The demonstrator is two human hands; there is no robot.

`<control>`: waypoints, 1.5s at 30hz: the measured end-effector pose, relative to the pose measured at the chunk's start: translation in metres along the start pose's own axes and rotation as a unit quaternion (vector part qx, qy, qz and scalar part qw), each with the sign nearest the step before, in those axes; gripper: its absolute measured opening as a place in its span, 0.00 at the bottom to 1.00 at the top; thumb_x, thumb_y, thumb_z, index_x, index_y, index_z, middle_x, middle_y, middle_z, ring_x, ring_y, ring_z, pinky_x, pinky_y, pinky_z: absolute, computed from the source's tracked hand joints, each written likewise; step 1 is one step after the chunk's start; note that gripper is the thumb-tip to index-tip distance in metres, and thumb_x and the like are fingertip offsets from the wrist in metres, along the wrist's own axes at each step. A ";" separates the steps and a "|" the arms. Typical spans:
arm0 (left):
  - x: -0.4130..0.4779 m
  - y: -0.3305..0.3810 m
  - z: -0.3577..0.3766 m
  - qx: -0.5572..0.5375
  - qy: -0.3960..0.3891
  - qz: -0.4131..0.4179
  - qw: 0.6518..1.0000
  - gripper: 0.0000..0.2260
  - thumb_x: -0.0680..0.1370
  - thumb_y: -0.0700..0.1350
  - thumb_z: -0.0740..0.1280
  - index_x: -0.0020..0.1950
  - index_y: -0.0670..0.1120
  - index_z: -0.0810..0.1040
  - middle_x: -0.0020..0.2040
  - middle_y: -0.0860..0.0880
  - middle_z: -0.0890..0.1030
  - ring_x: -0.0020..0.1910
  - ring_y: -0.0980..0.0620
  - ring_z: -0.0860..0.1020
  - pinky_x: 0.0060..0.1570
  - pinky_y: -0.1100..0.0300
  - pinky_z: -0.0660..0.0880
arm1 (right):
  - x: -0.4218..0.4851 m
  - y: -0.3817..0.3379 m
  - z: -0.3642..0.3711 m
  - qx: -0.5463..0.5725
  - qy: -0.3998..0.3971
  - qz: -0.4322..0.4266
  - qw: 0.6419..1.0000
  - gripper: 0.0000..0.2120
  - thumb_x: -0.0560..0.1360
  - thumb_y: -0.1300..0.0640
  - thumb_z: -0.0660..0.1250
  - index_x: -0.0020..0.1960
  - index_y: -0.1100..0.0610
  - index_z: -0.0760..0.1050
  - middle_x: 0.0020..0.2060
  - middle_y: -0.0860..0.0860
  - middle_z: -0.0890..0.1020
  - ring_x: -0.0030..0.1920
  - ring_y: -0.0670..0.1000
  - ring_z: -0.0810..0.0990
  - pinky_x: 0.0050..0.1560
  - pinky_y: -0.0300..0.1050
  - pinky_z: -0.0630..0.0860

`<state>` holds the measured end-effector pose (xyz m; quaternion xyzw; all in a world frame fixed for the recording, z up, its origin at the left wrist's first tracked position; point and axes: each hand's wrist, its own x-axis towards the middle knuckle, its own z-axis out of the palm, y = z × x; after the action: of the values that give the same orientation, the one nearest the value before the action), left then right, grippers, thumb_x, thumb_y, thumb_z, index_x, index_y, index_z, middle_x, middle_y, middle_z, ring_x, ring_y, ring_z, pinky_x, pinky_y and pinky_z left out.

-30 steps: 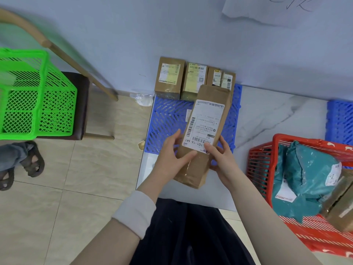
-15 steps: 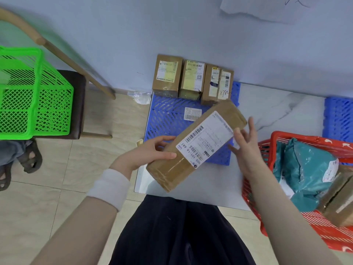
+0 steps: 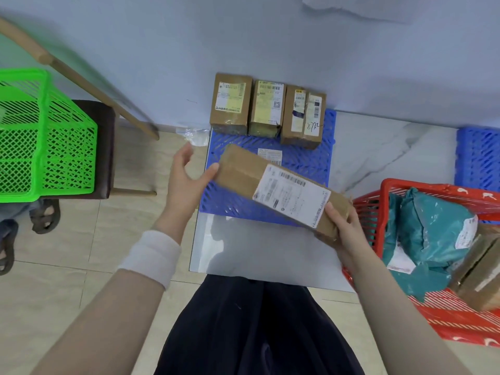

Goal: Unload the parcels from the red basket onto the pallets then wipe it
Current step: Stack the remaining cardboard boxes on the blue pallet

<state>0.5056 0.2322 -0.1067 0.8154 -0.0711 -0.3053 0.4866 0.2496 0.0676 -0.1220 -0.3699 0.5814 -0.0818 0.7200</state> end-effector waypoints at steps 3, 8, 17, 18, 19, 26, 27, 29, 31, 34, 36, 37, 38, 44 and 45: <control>-0.029 -0.014 0.028 -0.093 0.013 -0.147 0.985 0.40 0.72 0.51 0.71 0.75 0.52 0.49 0.75 0.47 0.57 0.72 0.52 0.60 0.66 0.57 0.61 | -0.009 0.024 0.013 0.062 0.072 0.052 0.994 0.21 0.67 0.47 0.71 0.57 0.43 0.68 0.59 0.48 0.77 0.56 0.53 0.78 0.50 0.59 0.77; -0.088 -0.026 0.091 -0.146 -0.171 -0.251 0.942 0.40 0.73 0.50 0.69 0.74 0.55 0.44 0.71 0.54 0.64 0.62 0.59 0.69 0.57 0.51 0.73 | -0.030 0.056 0.049 0.108 0.067 0.100 0.987 0.29 0.65 0.48 0.72 0.62 0.48 0.64 0.54 0.49 0.79 0.56 0.56 0.78 0.51 0.58 0.76; -0.070 -0.049 0.094 -0.139 -0.246 -0.264 0.922 0.39 0.71 0.44 0.72 0.74 0.57 0.51 0.64 0.49 0.74 0.58 0.53 0.77 0.61 0.51 0.73 | -0.025 0.072 0.042 -0.027 -0.022 0.079 0.996 0.33 0.65 0.48 0.72 0.67 0.51 0.65 0.59 0.51 0.78 0.57 0.49 0.78 0.62 0.50 0.71; -0.062 -0.053 0.097 -0.132 -0.247 -0.257 0.925 0.39 0.71 0.45 0.72 0.74 0.57 0.52 0.65 0.49 0.73 0.59 0.52 0.76 0.62 0.50 0.73 | -0.017 0.072 0.042 -0.036 -0.030 0.070 0.996 0.32 0.65 0.48 0.72 0.67 0.51 0.66 0.60 0.51 0.78 0.58 0.49 0.78 0.63 0.50 0.71; -0.053 -0.058 0.101 -0.130 -0.245 -0.252 0.927 0.39 0.70 0.45 0.73 0.74 0.57 0.52 0.65 0.49 0.72 0.60 0.52 0.76 0.63 0.49 0.72 | -0.006 0.074 0.044 -0.041 -0.033 0.063 0.997 0.31 0.67 0.49 0.72 0.67 0.51 0.66 0.60 0.51 0.78 0.58 0.49 0.78 0.64 0.50 0.71; -0.007 -0.100 0.134 -0.119 -0.193 -0.228 0.947 0.32 0.74 0.44 0.69 0.73 0.53 0.58 0.70 0.51 0.69 0.67 0.53 0.68 0.66 0.53 0.68 | 0.063 0.098 0.055 -0.065 -0.015 0.038 0.997 0.24 0.73 0.53 0.69 0.65 0.49 0.64 0.59 0.48 0.76 0.53 0.40 0.77 0.44 0.28 0.74; -0.001 -0.106 0.136 -0.115 -0.189 -0.223 0.949 0.31 0.74 0.44 0.69 0.73 0.53 0.58 0.69 0.52 0.70 0.67 0.54 0.69 0.66 0.53 0.68 | 0.072 0.103 0.057 -0.074 -0.016 0.035 0.996 0.24 0.73 0.53 0.68 0.66 0.48 0.62 0.58 0.47 0.75 0.52 0.37 0.76 0.40 0.24 0.72; 0.009 -0.116 0.139 -0.097 -0.198 -0.210 0.952 0.29 0.75 0.43 0.68 0.72 0.54 0.60 0.67 0.53 0.72 0.65 0.56 0.71 0.64 0.55 0.70 | 0.085 0.111 0.061 -0.097 -0.019 0.032 0.995 0.27 0.74 0.54 0.67 0.68 0.48 0.59 0.59 0.45 0.73 0.51 0.35 0.75 0.39 0.22 0.71; 0.015 -0.124 0.139 -0.078 -0.208 -0.198 0.955 0.28 0.75 0.43 0.67 0.72 0.53 0.61 0.66 0.53 0.74 0.63 0.58 0.73 0.61 0.60 0.71 | 0.093 0.120 0.064 -0.120 -0.021 0.028 0.992 0.29 0.75 0.55 0.66 0.70 0.50 0.55 0.60 0.44 0.71 0.53 0.39 0.74 0.41 0.24 0.72; 0.019 -0.132 0.139 -0.050 -0.216 -0.187 0.957 0.28 0.76 0.43 0.67 0.73 0.54 0.59 0.65 0.55 0.73 0.62 0.59 0.72 0.58 0.65 0.71 | 0.098 0.131 0.067 -0.142 -0.024 0.030 0.989 0.29 0.76 0.54 0.65 0.71 0.51 0.53 0.59 0.44 0.70 0.52 0.38 0.74 0.42 0.24 0.71; 0.019 -0.133 0.138 -0.036 -0.221 -0.176 0.959 0.29 0.76 0.41 0.66 0.74 0.53 0.58 0.66 0.55 0.72 0.63 0.60 0.72 0.57 0.70 0.71 | 0.100 0.135 0.069 -0.160 -0.020 0.036 0.986 0.28 0.76 0.54 0.64 0.71 0.52 0.53 0.60 0.45 0.71 0.54 0.42 0.74 0.47 0.29 0.69; 0.020 -0.133 0.139 -0.032 -0.223 -0.172 0.959 0.30 0.76 0.40 0.65 0.74 0.52 0.57 0.67 0.55 0.71 0.63 0.59 0.71 0.58 0.71 0.71 | 0.101 0.135 0.071 -0.166 -0.016 0.037 0.985 0.28 0.76 0.54 0.64 0.71 0.53 0.54 0.61 0.46 0.71 0.55 0.44 0.74 0.50 0.33 0.68; 0.022 -0.131 0.140 -0.027 -0.225 -0.169 0.959 0.30 0.76 0.39 0.65 0.75 0.51 0.56 0.67 0.54 0.70 0.64 0.59 0.71 0.59 0.69 0.70 | 0.103 0.135 0.071 -0.169 -0.011 0.038 0.985 0.28 0.76 0.54 0.64 0.71 0.53 0.55 0.61 0.47 0.71 0.56 0.45 0.73 0.52 0.35 0.67; 0.031 -0.128 0.155 0.007 -0.203 -0.160 0.966 0.28 0.77 0.39 0.64 0.73 0.50 0.58 0.66 0.52 0.72 0.62 0.56 0.72 0.63 0.59 0.68 | 0.115 0.126 0.070 -0.213 0.000 0.022 0.977 0.29 0.76 0.56 0.63 0.73 0.54 0.55 0.62 0.47 0.72 0.57 0.45 0.71 0.55 0.38 0.67; 0.029 -0.129 0.156 0.009 -0.198 -0.158 0.967 0.27 0.77 0.39 0.64 0.73 0.50 0.58 0.65 0.52 0.72 0.61 0.56 0.72 0.61 0.60 0.68 | 0.116 0.125 0.069 -0.215 -0.004 0.018 0.976 0.29 0.76 0.56 0.63 0.74 0.54 0.55 0.65 0.48 0.71 0.60 0.47 0.72 0.58 0.40 0.68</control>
<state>0.4173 0.1690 -0.2801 0.7442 -0.0388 -0.5327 0.4011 0.3087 0.1235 -0.2871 -0.5058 0.5889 0.0596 0.6275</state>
